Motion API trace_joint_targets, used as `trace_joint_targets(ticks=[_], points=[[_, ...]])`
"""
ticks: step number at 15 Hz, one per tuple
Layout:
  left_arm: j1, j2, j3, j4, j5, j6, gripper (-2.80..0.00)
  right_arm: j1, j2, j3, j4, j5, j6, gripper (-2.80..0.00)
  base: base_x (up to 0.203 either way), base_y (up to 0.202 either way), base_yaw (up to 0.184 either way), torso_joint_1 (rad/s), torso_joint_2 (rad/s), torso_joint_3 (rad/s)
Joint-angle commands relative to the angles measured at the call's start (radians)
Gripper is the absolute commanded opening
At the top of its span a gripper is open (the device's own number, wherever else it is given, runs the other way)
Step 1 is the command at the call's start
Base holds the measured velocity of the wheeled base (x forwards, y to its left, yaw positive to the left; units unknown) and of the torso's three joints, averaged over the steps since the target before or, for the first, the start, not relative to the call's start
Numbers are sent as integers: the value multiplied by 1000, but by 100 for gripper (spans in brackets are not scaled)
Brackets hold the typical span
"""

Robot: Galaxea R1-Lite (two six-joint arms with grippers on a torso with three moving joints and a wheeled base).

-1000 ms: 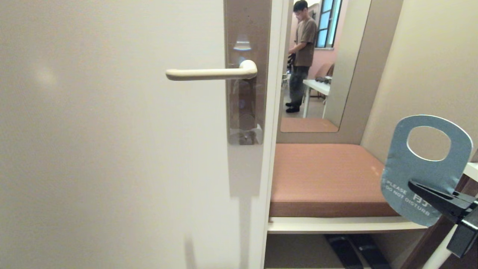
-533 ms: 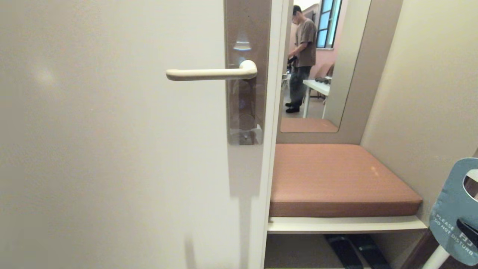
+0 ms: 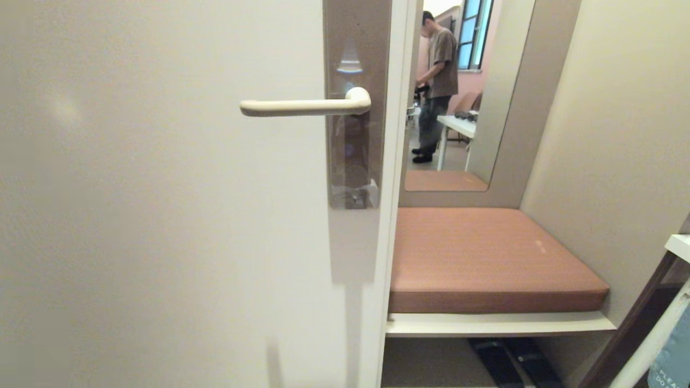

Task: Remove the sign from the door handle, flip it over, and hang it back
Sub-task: Hand it to the other hand

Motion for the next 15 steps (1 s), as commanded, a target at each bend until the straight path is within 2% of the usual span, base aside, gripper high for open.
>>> trace_joint_targets(ticks=[1, 8, 15], points=[[0, 0, 0, 0, 0, 0, -280, -20, -68, 0, 41, -3, -1, -280, 0, 0, 0, 0, 0, 0], [0, 0, 0, 0, 1, 0, -280, 39, -229, 0, 150, 21, 2, -280, 0, 0, 0, 0, 0, 0], [0, 0, 0, 0, 1, 0, -280, 46, -352, 0, 154, 24, 4, -280, 0, 0, 0, 0, 0, 0]])
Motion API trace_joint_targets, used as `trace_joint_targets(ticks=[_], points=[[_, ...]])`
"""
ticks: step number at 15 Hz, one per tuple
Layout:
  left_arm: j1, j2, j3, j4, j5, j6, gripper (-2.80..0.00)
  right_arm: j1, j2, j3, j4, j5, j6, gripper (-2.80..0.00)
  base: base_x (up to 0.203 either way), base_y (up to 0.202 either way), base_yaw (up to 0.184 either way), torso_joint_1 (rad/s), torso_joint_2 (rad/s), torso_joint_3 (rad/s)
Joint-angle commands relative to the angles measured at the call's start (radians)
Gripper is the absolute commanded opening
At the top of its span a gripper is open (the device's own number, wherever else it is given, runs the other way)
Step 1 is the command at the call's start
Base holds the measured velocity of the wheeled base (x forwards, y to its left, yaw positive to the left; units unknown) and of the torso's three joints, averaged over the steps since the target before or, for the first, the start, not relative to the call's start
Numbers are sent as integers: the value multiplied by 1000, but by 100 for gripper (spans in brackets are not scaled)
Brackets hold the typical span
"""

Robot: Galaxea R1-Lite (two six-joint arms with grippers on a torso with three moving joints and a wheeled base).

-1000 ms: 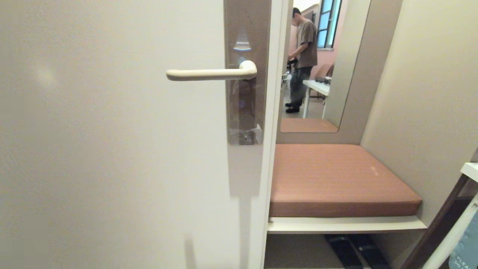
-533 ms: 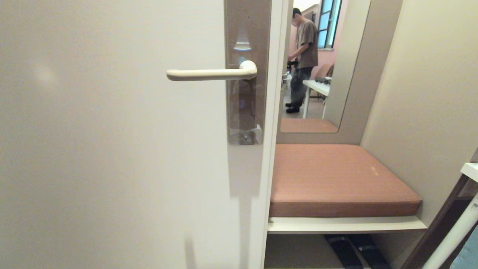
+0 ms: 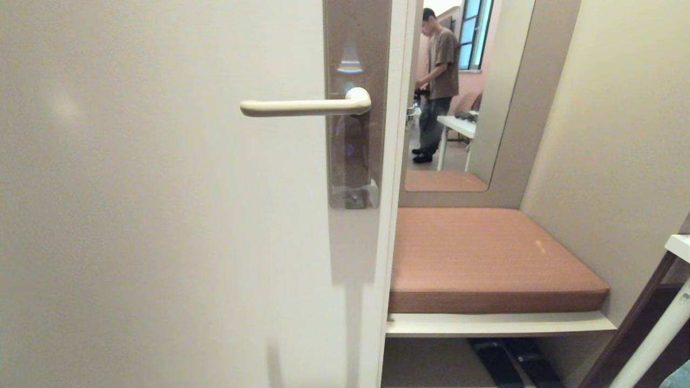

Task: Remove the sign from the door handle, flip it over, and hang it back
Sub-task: Hand it to the other hand

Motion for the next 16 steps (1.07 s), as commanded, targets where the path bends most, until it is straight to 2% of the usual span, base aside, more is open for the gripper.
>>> trace_joint_targets(ticks=[1, 16], points=[[0, 0, 0, 0, 1, 0, -280, 1, -20, 0, 0, 1, 0, -280, 0, 0, 0, 0, 0, 0], [0, 0, 0, 0, 1, 0, -280, 1, -20, 0, 0, 1, 0, -280, 0, 0, 0, 0, 0, 0]])
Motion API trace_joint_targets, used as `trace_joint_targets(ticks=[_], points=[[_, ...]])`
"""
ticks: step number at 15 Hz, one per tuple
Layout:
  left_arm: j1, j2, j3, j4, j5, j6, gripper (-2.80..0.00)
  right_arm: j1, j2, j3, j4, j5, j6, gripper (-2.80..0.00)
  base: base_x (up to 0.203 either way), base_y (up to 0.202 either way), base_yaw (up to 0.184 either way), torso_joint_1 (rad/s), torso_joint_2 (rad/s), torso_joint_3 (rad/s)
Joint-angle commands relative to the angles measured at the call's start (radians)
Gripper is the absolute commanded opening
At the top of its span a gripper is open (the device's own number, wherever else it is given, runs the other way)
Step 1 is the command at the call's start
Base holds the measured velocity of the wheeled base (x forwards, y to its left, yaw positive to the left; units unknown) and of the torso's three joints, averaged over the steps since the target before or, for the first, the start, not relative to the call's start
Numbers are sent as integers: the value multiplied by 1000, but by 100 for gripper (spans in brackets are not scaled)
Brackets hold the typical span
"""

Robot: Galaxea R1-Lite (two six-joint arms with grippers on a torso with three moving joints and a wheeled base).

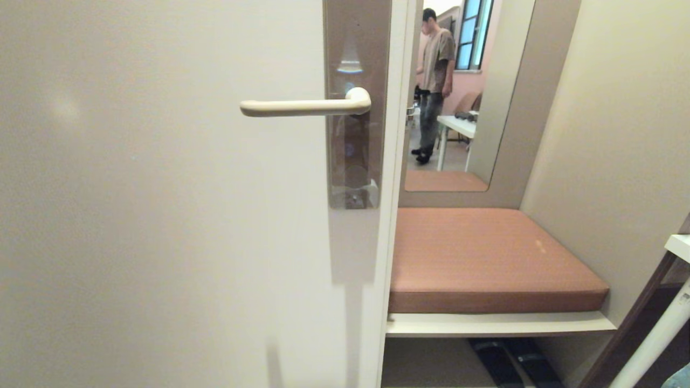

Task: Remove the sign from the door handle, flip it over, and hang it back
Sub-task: Hand it to the other hand

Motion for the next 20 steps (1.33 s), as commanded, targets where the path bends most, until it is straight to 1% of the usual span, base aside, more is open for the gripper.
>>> trace_joint_targets(ticks=[1, 20], points=[[0, 0, 0, 0, 1, 0, -280, 0, 0, 0, 0, 1, -1, -280, 0, 0, 0, 0, 0, 0], [0, 0, 0, 3, -4, 5, -280, 0, 0, 0, 0, 1, -1, -280, 0, 0, 0, 0, 0, 0]])
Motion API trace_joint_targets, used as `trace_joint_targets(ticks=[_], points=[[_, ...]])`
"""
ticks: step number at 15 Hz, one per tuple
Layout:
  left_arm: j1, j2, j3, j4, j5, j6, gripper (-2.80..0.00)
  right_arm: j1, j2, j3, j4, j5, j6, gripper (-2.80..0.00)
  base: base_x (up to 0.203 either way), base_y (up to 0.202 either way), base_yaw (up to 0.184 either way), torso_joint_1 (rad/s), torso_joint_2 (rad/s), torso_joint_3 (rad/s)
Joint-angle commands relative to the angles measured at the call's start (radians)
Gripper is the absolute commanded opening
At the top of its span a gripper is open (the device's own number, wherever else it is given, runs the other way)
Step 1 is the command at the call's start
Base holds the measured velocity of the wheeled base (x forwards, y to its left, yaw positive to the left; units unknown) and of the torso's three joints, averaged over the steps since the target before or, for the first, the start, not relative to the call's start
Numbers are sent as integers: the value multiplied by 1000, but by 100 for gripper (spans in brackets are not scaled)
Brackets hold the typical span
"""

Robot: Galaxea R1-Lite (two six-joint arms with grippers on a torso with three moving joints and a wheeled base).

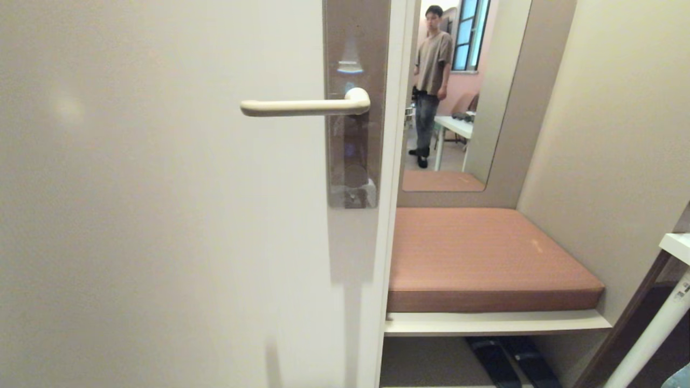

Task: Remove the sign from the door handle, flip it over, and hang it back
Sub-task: Hand it to the other hand

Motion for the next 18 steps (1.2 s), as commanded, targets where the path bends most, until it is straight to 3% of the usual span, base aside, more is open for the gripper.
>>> trace_joint_targets(ticks=[1, 10, 18], points=[[1, 0, 0, 0, 0, -1, -280, 0, 0, 0, 1, 0, -1, -280, 4, -93, 9, 2, 5, -1], [1, 0, 0, -2, 3, -5, -280, 1, 0, 0, 1, 0, -1, -280, 0, -176, 1, 2, 0, 2], [1, 0, 0, -2, 3, -5, -280, 1, 0, 0, 1, 0, -1, -280, 0, 0, 0, 0, 0, 0]])
